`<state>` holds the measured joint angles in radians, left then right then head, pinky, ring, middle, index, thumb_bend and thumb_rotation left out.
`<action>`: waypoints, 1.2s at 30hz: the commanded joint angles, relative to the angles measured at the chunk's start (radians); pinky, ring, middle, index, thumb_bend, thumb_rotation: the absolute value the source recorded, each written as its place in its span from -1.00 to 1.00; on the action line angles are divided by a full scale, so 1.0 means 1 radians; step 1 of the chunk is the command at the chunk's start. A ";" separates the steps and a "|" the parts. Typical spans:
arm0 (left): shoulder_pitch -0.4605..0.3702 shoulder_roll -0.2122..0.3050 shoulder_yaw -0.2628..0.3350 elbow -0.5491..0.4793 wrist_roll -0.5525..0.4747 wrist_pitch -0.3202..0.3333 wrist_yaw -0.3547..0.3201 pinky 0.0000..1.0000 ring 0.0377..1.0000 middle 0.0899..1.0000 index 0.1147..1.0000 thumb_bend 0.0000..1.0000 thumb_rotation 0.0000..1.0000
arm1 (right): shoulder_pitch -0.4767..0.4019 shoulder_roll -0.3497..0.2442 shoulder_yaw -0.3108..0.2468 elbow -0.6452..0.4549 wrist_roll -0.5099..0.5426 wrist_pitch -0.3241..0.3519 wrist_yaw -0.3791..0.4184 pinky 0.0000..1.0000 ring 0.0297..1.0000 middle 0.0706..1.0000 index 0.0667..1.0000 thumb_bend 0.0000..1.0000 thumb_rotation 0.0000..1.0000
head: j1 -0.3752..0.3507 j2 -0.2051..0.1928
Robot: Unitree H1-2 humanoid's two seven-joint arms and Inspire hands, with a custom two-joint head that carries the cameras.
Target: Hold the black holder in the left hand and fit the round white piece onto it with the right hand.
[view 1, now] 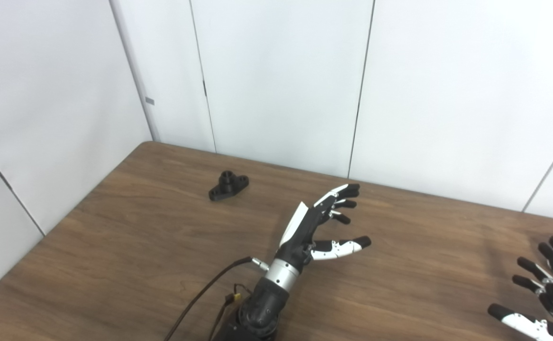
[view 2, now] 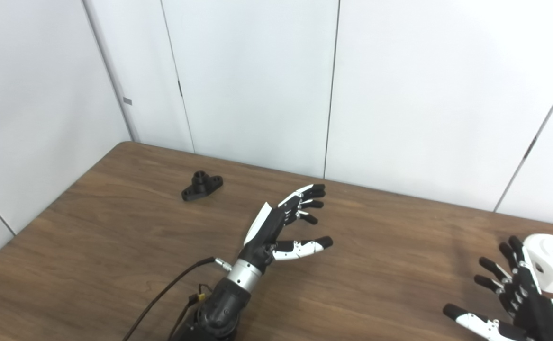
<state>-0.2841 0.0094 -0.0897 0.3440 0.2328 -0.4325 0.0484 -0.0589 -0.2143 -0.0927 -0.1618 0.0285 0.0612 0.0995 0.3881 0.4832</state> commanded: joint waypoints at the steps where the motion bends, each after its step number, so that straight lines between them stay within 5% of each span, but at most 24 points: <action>1: 0.064 -0.019 -0.017 0.077 -0.003 -0.030 0.019 0.27 0.58 0.68 0.68 0.38 -0.67 | -0.021 -0.008 -0.010 -0.037 0.006 -0.013 -0.006 0.54 0.72 0.95 1.00 0.50 -0.98 | 0.001 0.003; 8: 0.063 -0.016 -0.010 0.057 -0.031 -0.010 -0.004 0.16 0.51 0.63 0.63 0.37 -0.79 | -0.022 -0.013 -0.010 -0.031 -0.002 -0.017 -0.006 0.57 0.73 0.96 1.00 0.48 -0.98 | 0.001 0.001; 14: 0.045 0.017 -0.014 0.052 -0.046 0.014 -0.046 0.10 0.33 0.35 0.19 0.37 -0.95 | -0.034 -0.014 -0.010 -0.001 -0.006 -0.029 -0.008 0.53 0.70 0.95 1.00 0.47 -0.99 | 0.005 -0.004; 31: 0.017 0.158 0.011 -0.185 -0.030 0.190 -0.110 0.00 0.26 0.36 0.24 0.44 -1.00 | -0.058 -0.008 -0.003 0.024 -0.016 -0.058 -0.007 0.43 0.66 0.93 1.00 0.46 -0.92 | 0.001 -0.015; 36: 0.008 0.206 0.031 -0.237 0.002 0.256 -0.105 0.16 0.41 0.42 0.28 0.47 -1.00 | -0.059 -0.009 -0.005 0.026 -0.013 -0.056 -0.007 0.44 0.66 0.93 1.00 0.46 -0.89 | 0.004 -0.014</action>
<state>-0.2343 0.1934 -0.0710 0.1503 0.2191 -0.1800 -0.0639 -0.0902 -0.2140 -0.0902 -0.1156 0.0121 0.0481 0.0988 0.3912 0.4679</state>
